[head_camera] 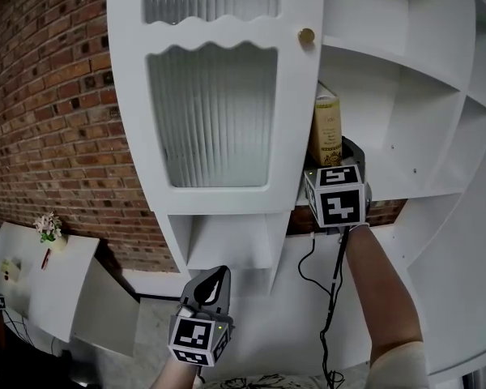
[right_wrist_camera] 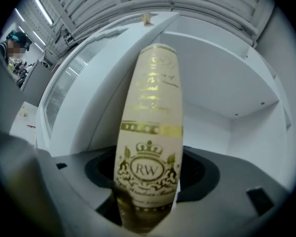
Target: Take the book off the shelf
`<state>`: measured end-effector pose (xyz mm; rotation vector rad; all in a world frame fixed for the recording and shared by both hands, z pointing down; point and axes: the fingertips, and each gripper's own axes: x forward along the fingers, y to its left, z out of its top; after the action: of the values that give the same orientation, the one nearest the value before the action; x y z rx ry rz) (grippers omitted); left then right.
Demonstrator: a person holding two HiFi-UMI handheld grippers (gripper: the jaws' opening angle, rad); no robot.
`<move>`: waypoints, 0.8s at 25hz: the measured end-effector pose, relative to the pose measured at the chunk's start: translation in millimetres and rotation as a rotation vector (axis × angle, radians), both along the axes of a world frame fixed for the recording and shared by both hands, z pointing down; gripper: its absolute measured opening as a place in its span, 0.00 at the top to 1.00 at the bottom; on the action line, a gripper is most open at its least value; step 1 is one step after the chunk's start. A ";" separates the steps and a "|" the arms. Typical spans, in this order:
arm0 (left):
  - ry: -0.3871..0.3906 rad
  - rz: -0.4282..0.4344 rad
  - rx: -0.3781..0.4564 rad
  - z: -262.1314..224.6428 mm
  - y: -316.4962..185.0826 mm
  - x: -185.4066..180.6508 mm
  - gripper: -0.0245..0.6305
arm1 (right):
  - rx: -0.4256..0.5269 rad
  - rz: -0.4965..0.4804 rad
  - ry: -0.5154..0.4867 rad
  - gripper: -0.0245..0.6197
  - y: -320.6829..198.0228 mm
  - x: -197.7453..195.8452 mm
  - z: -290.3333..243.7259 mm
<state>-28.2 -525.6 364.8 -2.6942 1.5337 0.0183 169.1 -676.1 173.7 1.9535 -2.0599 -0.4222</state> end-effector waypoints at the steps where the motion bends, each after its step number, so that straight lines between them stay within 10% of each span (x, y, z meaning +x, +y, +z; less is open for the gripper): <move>1: 0.000 -0.001 -0.002 0.9 -0.4 -0.7 0.96 | -0.001 0.007 -0.001 0.50 -2.0 0.1 -1.1; 20: -0.013 -0.029 -0.027 5.0 40.7 -2.4 0.96 | 0.133 0.048 -0.016 0.61 57.5 17.2 -12.2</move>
<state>-30.6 -485.0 369.8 -2.6861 1.5811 -0.0211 186.4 -618.7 161.4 2.0834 -2.0377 -0.5486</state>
